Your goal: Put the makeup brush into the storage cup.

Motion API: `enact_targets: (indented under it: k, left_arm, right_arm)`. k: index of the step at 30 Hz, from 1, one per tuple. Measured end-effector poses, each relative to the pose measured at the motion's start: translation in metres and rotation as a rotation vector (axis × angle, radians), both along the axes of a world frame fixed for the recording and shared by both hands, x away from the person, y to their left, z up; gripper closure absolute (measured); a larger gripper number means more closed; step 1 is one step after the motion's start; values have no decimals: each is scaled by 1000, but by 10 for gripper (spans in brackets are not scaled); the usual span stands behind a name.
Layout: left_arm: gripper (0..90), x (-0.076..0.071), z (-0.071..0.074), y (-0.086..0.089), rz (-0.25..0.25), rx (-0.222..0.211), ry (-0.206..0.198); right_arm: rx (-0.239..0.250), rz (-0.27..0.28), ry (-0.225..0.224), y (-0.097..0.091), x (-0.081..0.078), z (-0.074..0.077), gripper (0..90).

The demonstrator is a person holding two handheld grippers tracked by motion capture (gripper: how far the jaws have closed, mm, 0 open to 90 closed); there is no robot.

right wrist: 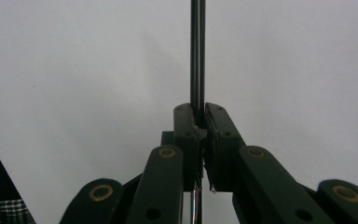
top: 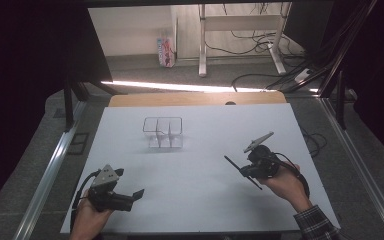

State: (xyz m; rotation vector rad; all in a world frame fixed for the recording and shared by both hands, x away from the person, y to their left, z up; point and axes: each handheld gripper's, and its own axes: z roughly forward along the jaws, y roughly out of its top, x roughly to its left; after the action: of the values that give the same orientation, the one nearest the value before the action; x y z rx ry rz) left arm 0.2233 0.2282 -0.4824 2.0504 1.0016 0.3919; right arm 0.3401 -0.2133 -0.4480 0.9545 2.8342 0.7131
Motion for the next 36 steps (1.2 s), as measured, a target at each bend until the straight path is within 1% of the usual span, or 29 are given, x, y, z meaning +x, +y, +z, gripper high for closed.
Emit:
enact_targets:
  k: [1, 2, 3, 4, 5, 6, 8, 9, 10, 11, 12, 13, 14, 15, 16, 18, 19, 22, 24, 25, 27, 28, 29, 30, 31, 36]
  left_arm:
    - [1, 0, 0, 0, 0, 0, 0]
    - [1, 1, 1, -2, -7, 13, -4]
    - [1, 2, 1, -5, -15, 25, -8]
    - [1, 5, 2, -10, -32, 39, -8]
    - [0, 5, 2, -10, -32, 39, -8]
    - [0, 9, 3, -16, -56, 49, -7]
    - [0, 12, 4, -22, -72, 64, -10]
    - [0, 12, 4, -22, -72, 64, -10]
    - [0, 14, 4, -26, -81, 69, -12]
    - [0, 15, 4, -29, -91, 76, -15]
    - [0, 18, 4, -35, -107, 89, -17]
    - [0, 18, 4, -35, -107, 89, -17]
    - [0, 21, 5, -42, -121, 110, -19]
    - [0, 21, 5, -42, -121, 110, -19]
    - [0, 24, 5, -48, -134, 135, -22]
    - [0, 26, 5, -50, -140, 141, -21]
    - [0, 31, 5, -55, -150, 143, -13]
    - [0, 35, 5, -61, -163, 152, -16]
    - [1, 41, 5, -70, -189, 167, -22]
    - [1, 41, 5, -70, -189, 167, -22]
    - [1, 44, 5, -77, -208, 181, -27]
    - [1, 46, 4, -85, -229, 191, -33]
    - [1, 46, 4, -85, -229, 191, -33]
    - [1, 49, 4, -92, -242, 204, -38]
    - [2, 49, 4, -92, -242, 204, -38]
    - [20, 54, 3, -110, -283, 232, -53]
  right_arm:
    - [0, 0, 0, 0, 0, 0, 836]
    - [3, 13, 4, 3, 0, 0, 836]
    - [3, 13, 4, 3, 0, 0, 836]
    - [5, 23, 8, 6, 0, 0, 836]
    - [5, 23, 8, 6, 0, 0, 836]
    - [6, 36, 13, 9, -1, 1, 836]
    - [7, 46, 20, 13, -1, 1, 837]
    - [7, 46, 20, 13, -1, 1, 837]
    - [6, 56, 23, 17, -1, 1, 836]
    - [6, 56, 23, 17, -1, 1, 836]
    - [8, 67, 28, 21, -2, 2, 836]
    - [8, 67, 28, 21, -2, 2, 836]
    - [8, 76, 28, 24, -2, 2, 836]
    - [9, 83, 30, 25, -2, 2, 836]
    - [8, 88, 32, 27, -3, 2, 836]
    - [10, 94, 37, 30, -3, 1, 836]
    - [8, 99, 38, 31, -3, 1, 836]
    - [8, 107, 44, 34, -4, 1, 836]
    - [9, 124, 54, 39, -4, 0, 836]
    - [9, 124, 54, 39, -4, 0, 836]
    - [9, 144, 61, 44, -5, -1, 836]
    - [7, 148, 65, 46, -5, -1, 836]
    - [7, 148, 65, 46, -5, -1, 836]
    - [10, 158, 72, 49, -6, -2, 836]
    - [9, 166, 73, 51, -6, -2, 836]
    - [17, 186, 87, 57, -7, -3, 836]
